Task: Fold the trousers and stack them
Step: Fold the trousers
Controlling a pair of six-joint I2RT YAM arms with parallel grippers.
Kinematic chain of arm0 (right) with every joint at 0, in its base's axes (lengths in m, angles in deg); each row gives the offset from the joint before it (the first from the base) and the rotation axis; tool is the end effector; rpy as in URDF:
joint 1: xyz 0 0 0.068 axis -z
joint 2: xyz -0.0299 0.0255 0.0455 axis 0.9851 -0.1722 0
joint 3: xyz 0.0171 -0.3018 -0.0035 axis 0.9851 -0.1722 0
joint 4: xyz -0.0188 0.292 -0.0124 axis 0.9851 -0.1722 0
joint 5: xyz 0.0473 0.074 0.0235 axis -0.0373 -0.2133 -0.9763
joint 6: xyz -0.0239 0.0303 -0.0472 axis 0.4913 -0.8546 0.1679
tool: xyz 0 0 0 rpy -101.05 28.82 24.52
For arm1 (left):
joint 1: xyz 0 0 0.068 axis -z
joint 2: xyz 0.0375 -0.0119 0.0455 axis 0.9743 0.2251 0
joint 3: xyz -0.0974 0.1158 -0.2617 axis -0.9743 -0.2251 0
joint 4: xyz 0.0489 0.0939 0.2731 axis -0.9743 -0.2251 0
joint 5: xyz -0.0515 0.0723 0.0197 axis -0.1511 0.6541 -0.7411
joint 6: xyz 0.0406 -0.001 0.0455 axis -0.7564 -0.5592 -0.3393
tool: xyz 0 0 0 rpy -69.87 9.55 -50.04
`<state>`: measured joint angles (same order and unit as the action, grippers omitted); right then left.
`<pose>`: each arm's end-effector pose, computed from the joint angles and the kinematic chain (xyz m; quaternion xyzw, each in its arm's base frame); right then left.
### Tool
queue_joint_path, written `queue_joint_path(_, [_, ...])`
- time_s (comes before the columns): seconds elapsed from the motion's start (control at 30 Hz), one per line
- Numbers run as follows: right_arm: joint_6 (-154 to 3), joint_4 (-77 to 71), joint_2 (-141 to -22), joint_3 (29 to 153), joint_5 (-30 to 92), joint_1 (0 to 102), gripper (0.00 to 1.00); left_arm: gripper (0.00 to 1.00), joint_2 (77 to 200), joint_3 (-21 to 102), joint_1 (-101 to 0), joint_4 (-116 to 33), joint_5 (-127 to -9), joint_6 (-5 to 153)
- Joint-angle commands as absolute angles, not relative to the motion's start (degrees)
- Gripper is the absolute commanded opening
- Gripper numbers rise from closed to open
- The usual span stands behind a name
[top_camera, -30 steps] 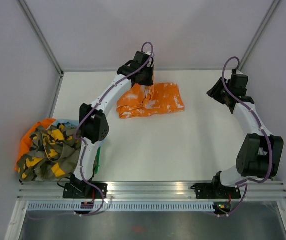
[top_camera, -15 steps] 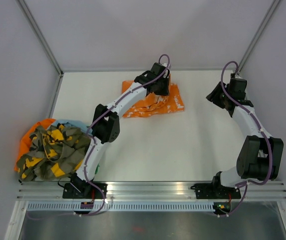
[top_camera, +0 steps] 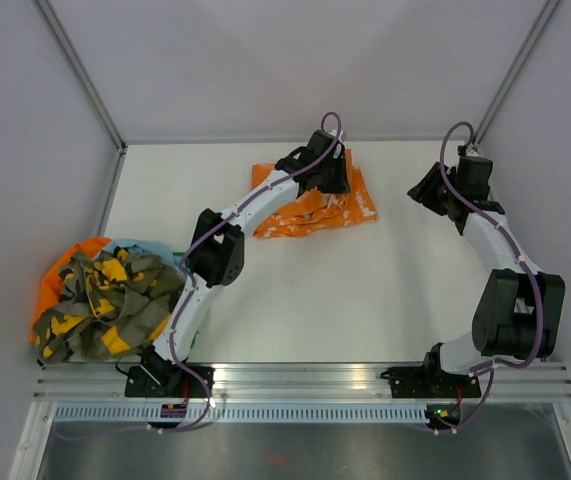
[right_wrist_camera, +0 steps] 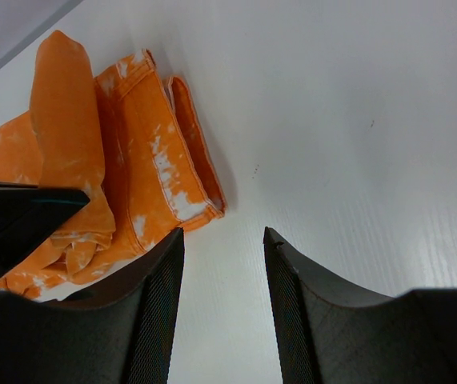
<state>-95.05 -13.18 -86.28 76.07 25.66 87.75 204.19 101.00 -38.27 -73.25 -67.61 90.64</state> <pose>0.3690 -0.0390 0.2750 0.2077 0.8613 0.1765 0.4287 0.4856 -0.3976 0.2386 0.1101 0.8926 -0.2916 0.3256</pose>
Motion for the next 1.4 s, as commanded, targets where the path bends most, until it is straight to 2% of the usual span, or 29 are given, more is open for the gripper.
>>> queue_joint_path(0.0, [-95.4, -9.9, -88.1, 75.7, 23.4, 87.8, 0.51, 0.31, 204.3, 103.8, -37.3, -66.1, -74.3, 95.9])
queue_joint_path(0.03, [-95.7, -9.1, -88.9, 76.0, 22.7, 87.7, 0.51, 0.45, 203.5, 103.7, -37.4, -66.5, -75.0, 95.5])
queue_joint_path(0.07, [-95.9, -8.9, -89.2, 76.3, 22.2, 87.7, 0.51, 0.52, 202.7, 103.7, -37.4, -67.1, -75.4, 94.9])
queue_joint_path(0.13, [-95.4, -8.6, -90.6, 78.2, 21.8, 87.4, 0.52, 0.6, 200.6, 103.0, -37.5, -69.7, -75.3, 92.7])
queue_joint_path(0.17, [-95.2, -8.8, -91.2, 79.1, 21.9, 87.0, 0.52, 0.7, 197.7, 101.2, -37.8, -70.3, -75.4, 92.0])
queue_joint_path(0.2, [-95.0, -9.2, -91.9, 80.4, 21.7, 86.9, 0.52, 0.74, 195.8, 99.8, -38.5, -70.7, -75.1, 91.4])
queue_joint_path(0.43, [-91.7, -13.3, -101.8, 94.9, 22.3, 78.3, 0.52, 0.77, 175.7, 73.9, -48.8, -67.1, -72.1, 91.7])
queue_joint_path(0.47, [-91.3, -14.3, -103.1, 96.7, 22.3, 77.3, 0.5, 0.73, 173.9, 67.9, -51.6, -65.1, -72.0, 92.0])
queue_joint_path(0.5, [-90.8, -14.9, -104.6, 99.9, 22.4, 76.1, 0.44, 0.67, 170.6, 65.1, -53.0, -64.1, -72.5, 92.6])
queue_joint_path(0.53, [-90.7, -15.2, -106.5, 101.0, 22.3, 74.6, 0.3, 0.57, 169.2, 62.3, -54.3, -62.6, -73.1, 92.7])
queue_joint_path(0.57, [-90.8, -14.8, -107.3, 102.1, 21.9, 73.9, 0.21, 0.34, 168.1, 58.2, -56.2, -60.2, -74.3, 93.0])
queue_joint_path(0.6, [-91.2, -13.9, -108.2, 103.4, 21.3, 73.4, 0.07, 0.2, 166.7, 56.8, -56.9, -59.2, -74.8, 93.3])
queue_joint_path(0.63, [-91.6, -11.5, -110.2, 103.8, 20.3, 72.9, 0.0, 0.09, 166.3, 55.6, -57.2, -58.0, -75.3, 93.2])
queue_joint_path(0.67, [-91.9, -10.0, -111.1, 104.1, 17.6, 72.8, 0.0, 0.02, 166.2, 54.2, -57.4, -56.0, -75.6, 93.2])
queue_joint_path(0.77, [-92.0, -7.3, -116.0, 105.3, 13.7, 72.6, 0.0, 0.02, 168.2, 52.7, -57.3, -51.8, -76.6, 94.4])
queue_joint_path(0.83, [-90.7, -9.9, -118.3, 105.4, 15.4, 72.5, 0.0, 0.02, 171.3, 52.5, -57.4, -49.2, -75.4, 95.8])
queue_joint_path(1.1, [-84.9, -10.1, -119.9, 94.5, 17.7, 72.5, 0.0, 0.02, 176.1, 43.7, -56.9, -45.1, -77.0, 100.6])
queue_joint_path(1.37, [-82.9, -11.3, -122.3, 94.0, 20.8, 72.5, 0.0, 0.02, 177.4, 37.3, -53.9, -46.0, -74.6, 97.7])
